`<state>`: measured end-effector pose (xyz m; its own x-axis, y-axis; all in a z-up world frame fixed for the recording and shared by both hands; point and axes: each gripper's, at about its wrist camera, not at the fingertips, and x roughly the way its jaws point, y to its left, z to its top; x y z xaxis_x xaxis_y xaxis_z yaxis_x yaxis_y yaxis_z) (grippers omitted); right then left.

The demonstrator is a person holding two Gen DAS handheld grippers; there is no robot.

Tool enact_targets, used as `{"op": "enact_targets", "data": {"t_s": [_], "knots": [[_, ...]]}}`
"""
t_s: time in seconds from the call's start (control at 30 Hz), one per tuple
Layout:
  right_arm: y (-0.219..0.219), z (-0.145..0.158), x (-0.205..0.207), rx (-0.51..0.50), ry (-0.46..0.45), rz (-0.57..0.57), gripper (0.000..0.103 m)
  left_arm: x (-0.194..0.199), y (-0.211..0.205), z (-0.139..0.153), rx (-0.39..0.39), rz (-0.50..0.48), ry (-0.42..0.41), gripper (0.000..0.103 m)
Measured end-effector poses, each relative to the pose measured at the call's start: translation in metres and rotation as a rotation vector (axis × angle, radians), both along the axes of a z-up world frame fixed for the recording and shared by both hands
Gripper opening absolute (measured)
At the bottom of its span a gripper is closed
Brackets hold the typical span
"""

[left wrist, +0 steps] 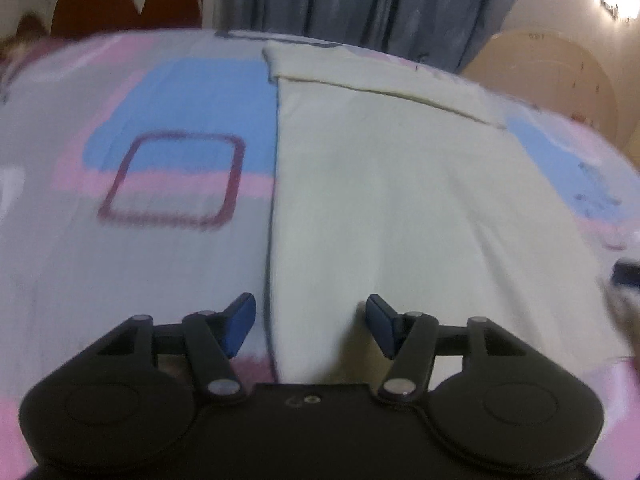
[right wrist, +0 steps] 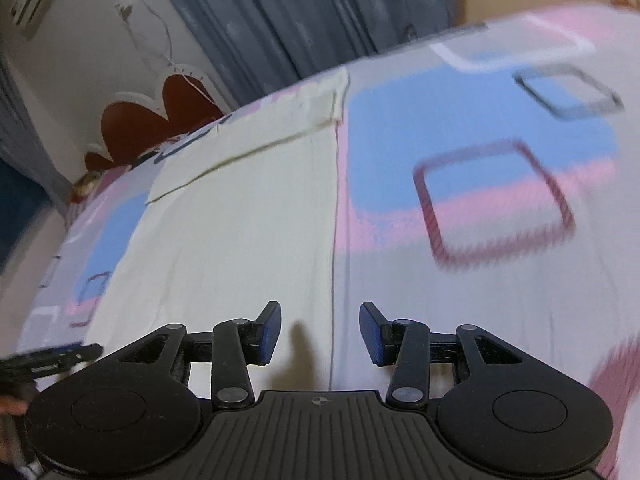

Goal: Fold small clothes

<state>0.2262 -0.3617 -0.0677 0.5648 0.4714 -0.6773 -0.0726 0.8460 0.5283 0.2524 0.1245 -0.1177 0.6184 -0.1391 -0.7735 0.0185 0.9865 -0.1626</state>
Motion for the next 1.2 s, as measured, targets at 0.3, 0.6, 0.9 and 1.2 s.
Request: {"op": "enact_targets", "data": {"t_s": [0.3, 0.6, 0.9, 1.2], "knots": [[-0.001, -0.008, -0.044, 0.141, 0.071, -0.050, 0.044, -0.030, 0.023, -0.005, -0.253, -0.005, 0.026, 0.051], [-0.012, -0.016, -0.031, 0.253, 0.092, -0.139, 0.043, -0.010, 0.047, -0.025, -0.464, 0.082, 0.017, 0.035], [-0.009, -0.025, -0.035, 0.320, 0.110, -0.053, 0.014, -0.012, 0.042, -0.025, -0.422, 0.024, 0.006, 0.034], [-0.005, -0.018, -0.019, 0.295, 0.076, -0.056, 0.002, -0.016, 0.037, -0.010, -0.369, 0.034, -0.062, 0.002]]}}
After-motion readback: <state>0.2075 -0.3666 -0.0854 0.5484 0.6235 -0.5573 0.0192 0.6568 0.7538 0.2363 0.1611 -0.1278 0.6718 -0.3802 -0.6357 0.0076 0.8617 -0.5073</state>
